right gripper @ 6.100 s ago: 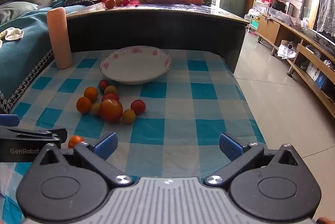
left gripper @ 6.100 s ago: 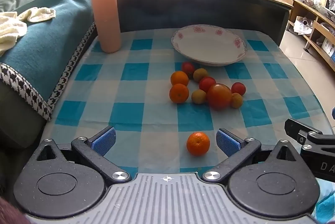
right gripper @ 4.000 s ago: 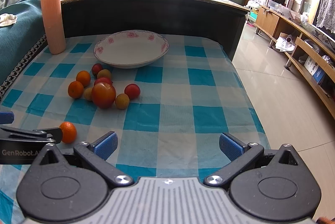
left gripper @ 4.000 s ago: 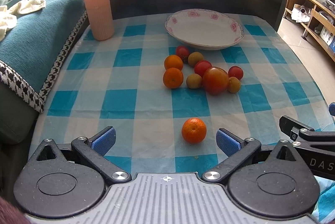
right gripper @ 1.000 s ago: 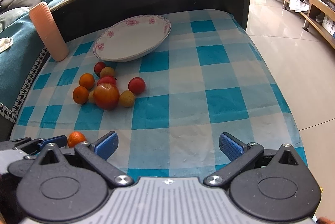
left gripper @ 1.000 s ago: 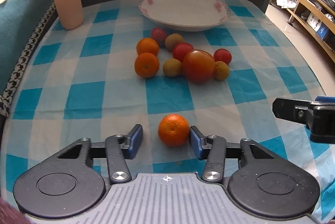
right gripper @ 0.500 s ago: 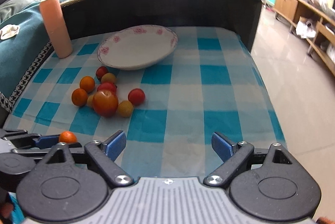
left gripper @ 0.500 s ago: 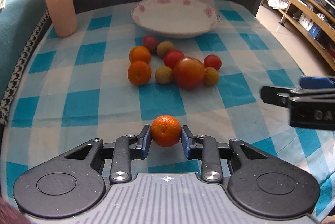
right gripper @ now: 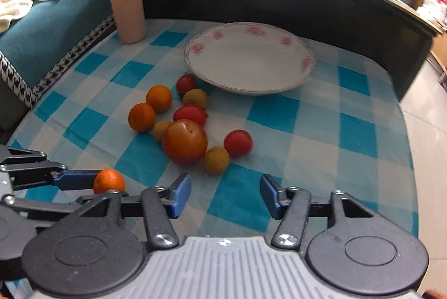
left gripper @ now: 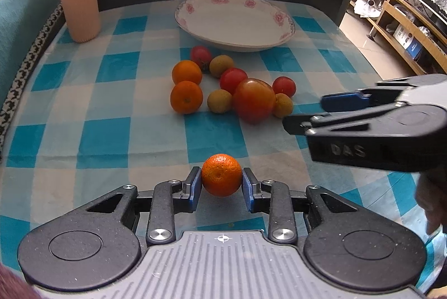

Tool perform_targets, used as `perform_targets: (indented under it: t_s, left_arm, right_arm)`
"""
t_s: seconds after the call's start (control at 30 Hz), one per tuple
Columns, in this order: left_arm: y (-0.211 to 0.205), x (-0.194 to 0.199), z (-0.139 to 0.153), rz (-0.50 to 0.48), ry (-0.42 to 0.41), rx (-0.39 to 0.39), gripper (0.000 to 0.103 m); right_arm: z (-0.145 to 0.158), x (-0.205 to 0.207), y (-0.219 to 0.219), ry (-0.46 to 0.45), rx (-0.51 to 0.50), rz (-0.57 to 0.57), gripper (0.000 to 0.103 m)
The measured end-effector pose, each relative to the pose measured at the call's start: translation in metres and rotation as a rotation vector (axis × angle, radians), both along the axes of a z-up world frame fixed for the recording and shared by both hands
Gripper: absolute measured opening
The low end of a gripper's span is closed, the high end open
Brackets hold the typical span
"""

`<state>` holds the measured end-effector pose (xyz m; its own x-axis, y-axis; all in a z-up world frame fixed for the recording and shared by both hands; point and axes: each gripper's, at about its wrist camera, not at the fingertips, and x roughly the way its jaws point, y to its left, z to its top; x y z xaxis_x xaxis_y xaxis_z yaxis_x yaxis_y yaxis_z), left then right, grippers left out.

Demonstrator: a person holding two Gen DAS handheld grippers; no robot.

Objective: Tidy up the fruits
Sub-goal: 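Grasp a small yellow fruit with the right tool while the left holds the orange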

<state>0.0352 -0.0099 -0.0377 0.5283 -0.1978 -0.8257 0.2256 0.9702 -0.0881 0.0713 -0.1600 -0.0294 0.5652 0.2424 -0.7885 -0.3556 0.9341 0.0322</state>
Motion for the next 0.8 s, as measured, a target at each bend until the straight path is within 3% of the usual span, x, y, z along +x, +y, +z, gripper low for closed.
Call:
perform_targets:
  t_s: [0.2, 0.33, 0.47, 0.8]
  left_arm:
    - [0.002, 0.004, -0.003, 0.004, 0.019, -0.024, 0.040]
    - [0.001, 0.005, -0.004, 0.001, 0.019, -0.024, 0.041]
    - [0.000, 0.005, -0.004, -0.005, 0.015, -0.017, 0.041]
    - [-0.004, 0.004, -0.002, -0.009, 0.005, 0.013, 0.039]
  right_arm:
    - [-0.012, 0.016, -0.001, 0.054, 0.064, 0.009, 0.054]
    - [-0.015, 0.019, 0.005, 0.038, 0.058, 0.018, 0.051]
    - [-0.015, 0.021, 0.005, 0.033, 0.061, 0.005, 0.037]
    - [-0.011, 0.013, 0.000, 0.051, 0.091, 0.008, 0.037]
